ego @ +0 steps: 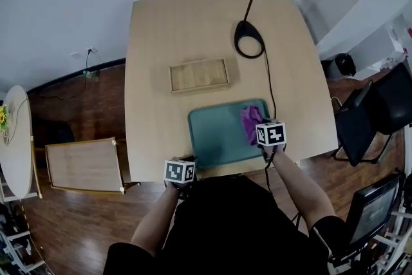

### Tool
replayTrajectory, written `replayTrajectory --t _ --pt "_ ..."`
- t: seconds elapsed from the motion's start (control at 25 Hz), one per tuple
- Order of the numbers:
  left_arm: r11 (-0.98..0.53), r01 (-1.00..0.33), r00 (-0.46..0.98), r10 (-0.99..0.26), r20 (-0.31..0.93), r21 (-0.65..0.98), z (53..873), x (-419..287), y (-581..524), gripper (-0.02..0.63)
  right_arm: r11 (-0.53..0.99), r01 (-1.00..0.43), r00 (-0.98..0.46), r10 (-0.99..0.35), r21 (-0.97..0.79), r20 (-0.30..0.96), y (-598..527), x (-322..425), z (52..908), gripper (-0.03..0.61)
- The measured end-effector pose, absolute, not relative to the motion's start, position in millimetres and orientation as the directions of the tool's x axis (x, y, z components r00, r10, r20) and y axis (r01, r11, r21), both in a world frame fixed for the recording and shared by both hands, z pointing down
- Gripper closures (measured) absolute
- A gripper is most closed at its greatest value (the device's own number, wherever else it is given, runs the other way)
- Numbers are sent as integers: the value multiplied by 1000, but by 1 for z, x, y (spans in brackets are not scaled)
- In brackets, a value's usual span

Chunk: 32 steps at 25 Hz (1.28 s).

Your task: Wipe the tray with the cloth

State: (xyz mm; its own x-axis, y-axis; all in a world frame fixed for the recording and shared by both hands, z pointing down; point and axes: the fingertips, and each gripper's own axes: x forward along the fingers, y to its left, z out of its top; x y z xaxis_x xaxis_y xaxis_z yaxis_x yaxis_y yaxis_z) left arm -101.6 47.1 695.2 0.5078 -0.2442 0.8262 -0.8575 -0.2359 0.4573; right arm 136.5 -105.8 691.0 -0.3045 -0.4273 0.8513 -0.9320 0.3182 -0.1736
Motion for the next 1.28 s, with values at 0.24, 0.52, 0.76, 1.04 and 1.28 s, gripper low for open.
replayTrajectory --t 0.24,0.52,0.76,1.04,1.28 --pt "-232 -863 498 -246 831 449 695 -101 46 537 211 -965 -237 -465 -153 853 -110 194 692 529" --pt "-236 -863 499 -249 830 447 694 -100 46 537 288 -936 -317 -437 -203 842 -104 136 690 529" --pt "-249 -851 518 -248 819 463 692 -98 46 537 441 -859 -426 -335 -260 841 -83 32 689 529" --pt "-263 -843 528 -240 815 469 690 -99 46 534 526 -767 -529 -190 -369 827 -46 -69 691 529" --pt "-282 -823 557 -233 797 493 689 -97 48 532 538 -730 -564 -125 -422 816 -31 -116 692 529"
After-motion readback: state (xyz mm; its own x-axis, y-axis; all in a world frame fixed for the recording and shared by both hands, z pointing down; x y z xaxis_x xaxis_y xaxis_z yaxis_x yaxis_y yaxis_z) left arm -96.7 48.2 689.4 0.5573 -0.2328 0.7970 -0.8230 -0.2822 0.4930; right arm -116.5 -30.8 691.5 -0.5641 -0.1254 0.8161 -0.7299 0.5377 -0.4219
